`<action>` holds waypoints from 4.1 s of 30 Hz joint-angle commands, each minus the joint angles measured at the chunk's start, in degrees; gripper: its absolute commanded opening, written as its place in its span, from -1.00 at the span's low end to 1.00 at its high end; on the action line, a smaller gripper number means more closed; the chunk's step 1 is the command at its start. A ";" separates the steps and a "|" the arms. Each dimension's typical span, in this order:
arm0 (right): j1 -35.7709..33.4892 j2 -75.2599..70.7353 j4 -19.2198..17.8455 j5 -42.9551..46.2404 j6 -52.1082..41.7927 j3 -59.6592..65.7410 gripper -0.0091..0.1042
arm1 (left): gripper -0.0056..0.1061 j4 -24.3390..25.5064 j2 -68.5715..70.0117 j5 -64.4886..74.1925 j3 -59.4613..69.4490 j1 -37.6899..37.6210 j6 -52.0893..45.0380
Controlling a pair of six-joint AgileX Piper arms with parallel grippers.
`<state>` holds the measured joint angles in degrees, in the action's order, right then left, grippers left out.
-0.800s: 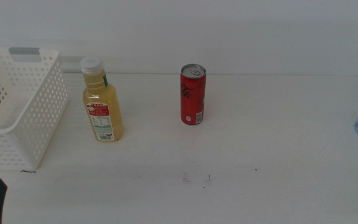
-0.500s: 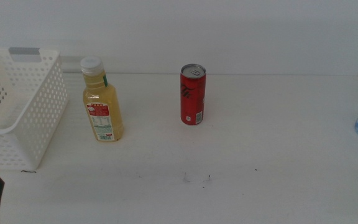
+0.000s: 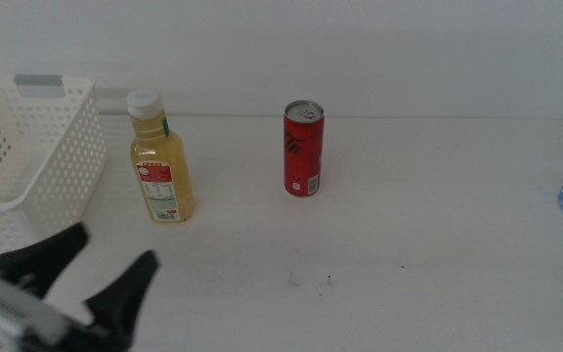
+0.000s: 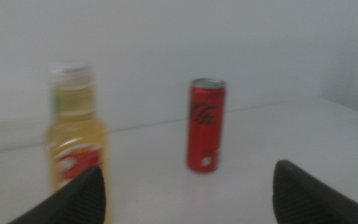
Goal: Use arms to grab the bottles and put them into the dustbin to the left of the table.
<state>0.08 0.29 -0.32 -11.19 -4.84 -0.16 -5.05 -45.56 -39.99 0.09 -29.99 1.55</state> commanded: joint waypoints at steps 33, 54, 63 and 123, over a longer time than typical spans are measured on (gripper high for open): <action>0.46 -0.29 -0.42 0.40 -0.11 0.16 0.56 | 0.70 4.51 -33.75 -29.97 -0.09 -7.73 1.37; 0.46 -0.29 -0.42 0.40 -0.11 0.16 0.56 | 0.70 -1.89 -58.41 -17.40 -35.40 -7.73 -2.63; 0.46 -0.29 -0.42 0.40 -0.11 0.16 0.56 | 0.70 -10.11 -71.92 -17.40 -49.99 -7.60 -5.67; 0.46 -0.29 -0.42 0.40 -0.11 0.16 0.56 | -0.93 -7.89 -48.98 95.31 -92.43 17.76 -17.37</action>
<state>0.08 0.29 -0.32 -11.19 -4.84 -0.16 -13.39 -95.38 50.79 -88.03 -15.95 -14.98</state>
